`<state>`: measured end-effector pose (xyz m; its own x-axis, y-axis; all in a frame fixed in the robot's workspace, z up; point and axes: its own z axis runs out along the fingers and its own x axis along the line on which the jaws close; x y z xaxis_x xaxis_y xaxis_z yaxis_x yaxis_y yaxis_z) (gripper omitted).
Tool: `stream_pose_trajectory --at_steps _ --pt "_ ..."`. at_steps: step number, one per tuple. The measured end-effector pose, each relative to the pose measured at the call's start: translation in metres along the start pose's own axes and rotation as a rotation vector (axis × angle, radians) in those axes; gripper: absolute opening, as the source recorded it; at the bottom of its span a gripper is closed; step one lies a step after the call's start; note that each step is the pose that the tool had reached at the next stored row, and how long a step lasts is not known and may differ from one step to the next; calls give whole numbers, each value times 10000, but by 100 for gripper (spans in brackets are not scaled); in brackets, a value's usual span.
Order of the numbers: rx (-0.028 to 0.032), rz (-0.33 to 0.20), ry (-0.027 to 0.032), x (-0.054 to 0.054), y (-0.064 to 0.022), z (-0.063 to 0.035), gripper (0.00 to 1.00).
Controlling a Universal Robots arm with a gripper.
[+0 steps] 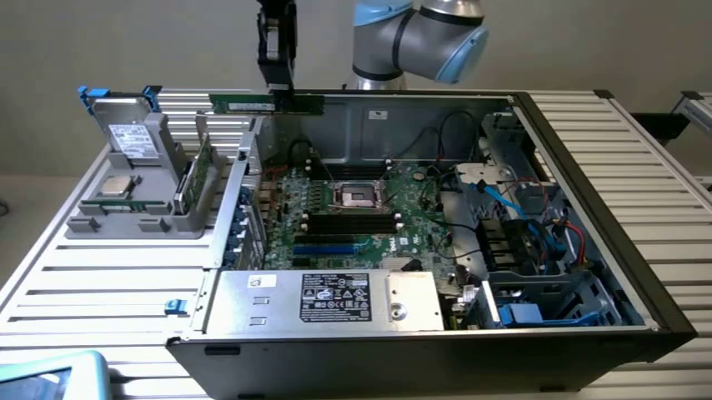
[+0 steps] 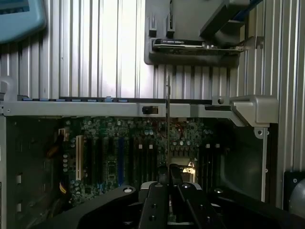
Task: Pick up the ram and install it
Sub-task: 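Pick up the ram and move it above insertion slot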
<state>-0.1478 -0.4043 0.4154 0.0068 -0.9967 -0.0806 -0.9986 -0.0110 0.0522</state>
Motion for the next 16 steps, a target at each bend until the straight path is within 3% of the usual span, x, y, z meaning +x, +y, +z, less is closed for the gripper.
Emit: stream_pose_trajectory --at_steps 13,14,16 --pt "0 0 3 8 -590 -31 13" --pt "-1 2 17 8 -632 -33 13" --pt "10 6 122 7 -674 -35 13"
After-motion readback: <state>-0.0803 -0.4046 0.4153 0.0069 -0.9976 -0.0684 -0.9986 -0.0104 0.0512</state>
